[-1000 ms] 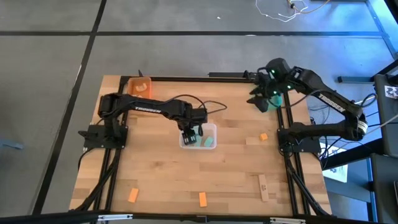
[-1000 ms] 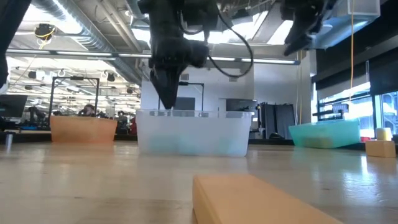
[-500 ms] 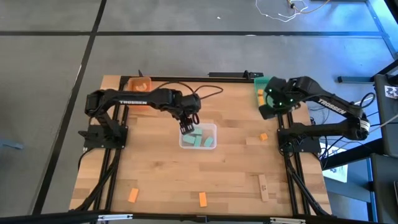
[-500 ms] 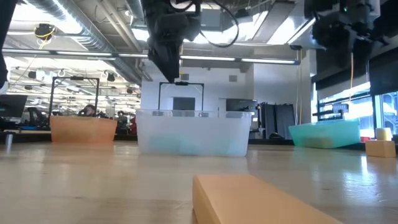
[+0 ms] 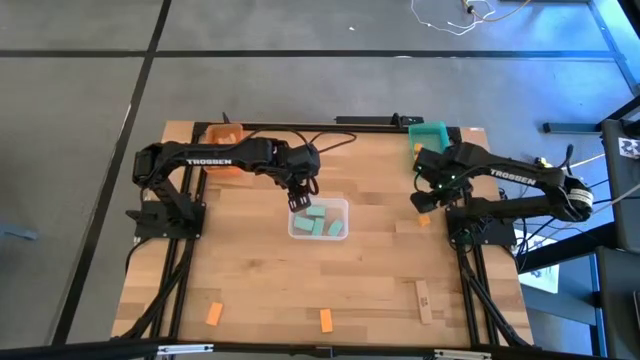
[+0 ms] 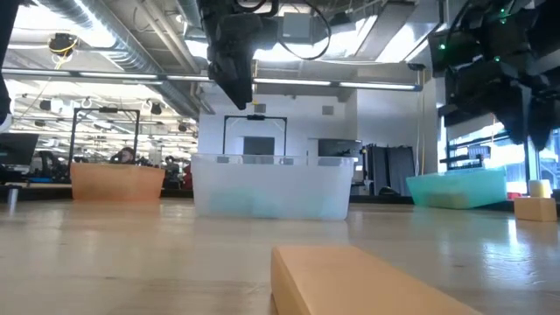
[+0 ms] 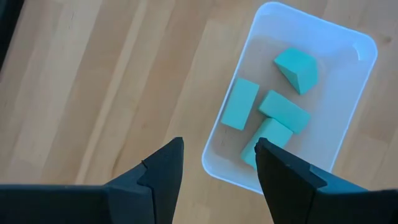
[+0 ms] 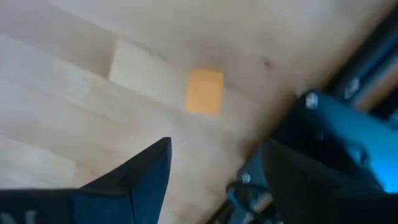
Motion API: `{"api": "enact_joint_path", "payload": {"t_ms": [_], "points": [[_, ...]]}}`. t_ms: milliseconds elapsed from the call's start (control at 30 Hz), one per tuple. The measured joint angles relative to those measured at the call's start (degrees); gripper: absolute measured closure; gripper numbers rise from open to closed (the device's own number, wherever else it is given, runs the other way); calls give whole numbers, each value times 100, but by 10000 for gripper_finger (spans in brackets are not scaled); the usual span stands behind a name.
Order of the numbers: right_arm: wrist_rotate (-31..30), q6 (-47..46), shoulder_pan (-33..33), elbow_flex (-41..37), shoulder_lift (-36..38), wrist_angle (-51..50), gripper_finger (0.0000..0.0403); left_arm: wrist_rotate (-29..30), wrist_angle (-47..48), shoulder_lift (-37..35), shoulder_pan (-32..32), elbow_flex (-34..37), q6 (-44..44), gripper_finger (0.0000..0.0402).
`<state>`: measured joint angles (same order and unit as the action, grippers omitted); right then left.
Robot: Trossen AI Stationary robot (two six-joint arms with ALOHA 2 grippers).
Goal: Sort & place blocks by color
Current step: Put the yellow block into the blue bin
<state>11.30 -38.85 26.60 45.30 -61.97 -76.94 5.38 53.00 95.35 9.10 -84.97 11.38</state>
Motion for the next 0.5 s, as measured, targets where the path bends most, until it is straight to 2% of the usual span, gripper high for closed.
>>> {"api": "enact_joint_path", "payload": {"t_ms": [200, 500], "points": [[231, -468, -169, -138, -156, 380, 173, -10, 8, 0, 38, 0, 4, 214], [190, -1442, -667, -368, -541, 521, 178, -10, 10, 0, 38, 0, -40, 214]]}}
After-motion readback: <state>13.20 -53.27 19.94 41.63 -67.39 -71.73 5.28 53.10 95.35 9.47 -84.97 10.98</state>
